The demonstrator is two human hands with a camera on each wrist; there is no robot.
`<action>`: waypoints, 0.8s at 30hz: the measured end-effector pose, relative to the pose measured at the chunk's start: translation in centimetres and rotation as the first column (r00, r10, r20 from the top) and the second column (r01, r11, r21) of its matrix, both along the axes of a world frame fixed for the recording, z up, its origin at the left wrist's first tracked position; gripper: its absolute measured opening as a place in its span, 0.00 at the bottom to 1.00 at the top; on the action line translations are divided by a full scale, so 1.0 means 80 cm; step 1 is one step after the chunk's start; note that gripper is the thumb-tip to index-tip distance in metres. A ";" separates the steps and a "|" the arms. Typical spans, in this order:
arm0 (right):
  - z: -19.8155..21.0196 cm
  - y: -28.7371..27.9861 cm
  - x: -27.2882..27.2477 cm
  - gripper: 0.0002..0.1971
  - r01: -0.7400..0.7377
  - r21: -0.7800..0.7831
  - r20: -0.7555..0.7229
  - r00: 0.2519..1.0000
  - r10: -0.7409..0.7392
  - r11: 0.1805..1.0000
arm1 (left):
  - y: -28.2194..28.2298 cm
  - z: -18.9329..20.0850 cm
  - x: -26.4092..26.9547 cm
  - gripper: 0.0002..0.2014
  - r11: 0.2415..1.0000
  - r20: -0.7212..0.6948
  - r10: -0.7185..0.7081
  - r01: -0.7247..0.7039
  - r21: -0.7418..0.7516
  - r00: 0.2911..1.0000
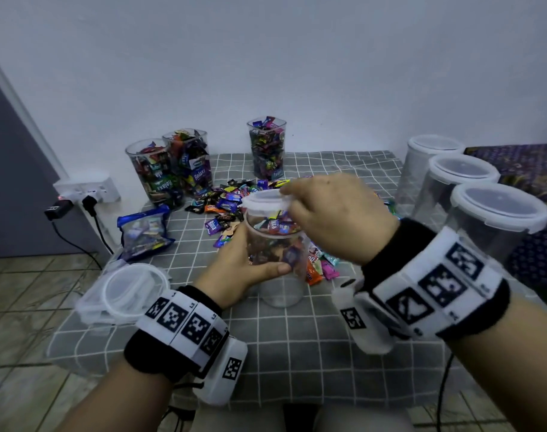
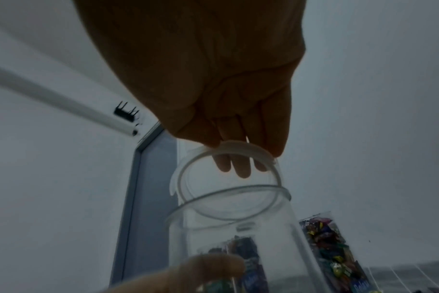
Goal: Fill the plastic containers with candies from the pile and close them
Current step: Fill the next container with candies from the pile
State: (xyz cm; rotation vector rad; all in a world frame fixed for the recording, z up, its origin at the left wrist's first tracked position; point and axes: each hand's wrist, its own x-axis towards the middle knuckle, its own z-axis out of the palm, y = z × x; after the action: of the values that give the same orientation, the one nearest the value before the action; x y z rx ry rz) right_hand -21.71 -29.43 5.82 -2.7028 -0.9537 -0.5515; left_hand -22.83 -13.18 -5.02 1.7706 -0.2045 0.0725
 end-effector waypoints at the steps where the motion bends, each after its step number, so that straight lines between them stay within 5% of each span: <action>1: 0.007 -0.001 0.004 0.15 0.002 0.068 -0.057 0.998 0.002 0.998 | 0.001 0.000 0.000 0.47 1.000 -0.010 -0.004 0.004 -0.006 1.000; 6: 0.026 -0.010 0.030 0.14 0.060 0.298 -0.232 0.973 0.011 0.953 | 0.003 -0.001 -0.003 0.46 1.000 -0.014 -0.005 0.006 0.017 1.000; 14: 0.002 -0.017 0.017 0.21 -0.093 -0.005 -0.335 0.938 0.086 0.996 | 0.004 0.015 -0.011 0.42 0.997 -0.077 -0.040 0.036 -0.063 0.996; 17: -0.003 -0.017 0.024 0.22 -0.097 -0.016 -0.343 0.935 0.086 0.995 | 0.023 0.035 -0.007 0.43 0.989 -0.167 0.079 -0.098 -0.111 0.983; 21: -0.009 -0.019 0.027 0.20 -0.098 -0.005 -0.359 0.929 0.089 0.995 | 0.047 0.062 0.010 0.19 0.947 -0.083 0.321 -0.320 0.030 0.943; 24: -0.020 -0.019 0.025 0.22 -0.132 0.007 -0.355 0.926 0.126 0.991 | 0.049 0.072 0.035 0.19 0.931 -0.005 0.294 -0.285 0.229 0.956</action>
State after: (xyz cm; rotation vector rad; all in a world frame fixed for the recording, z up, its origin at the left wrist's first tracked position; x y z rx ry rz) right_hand -19.70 -30.93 4.19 -2.6008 -1.0232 -0.0234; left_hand -20.01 -9.29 0.78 2.0177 0.0843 0.2350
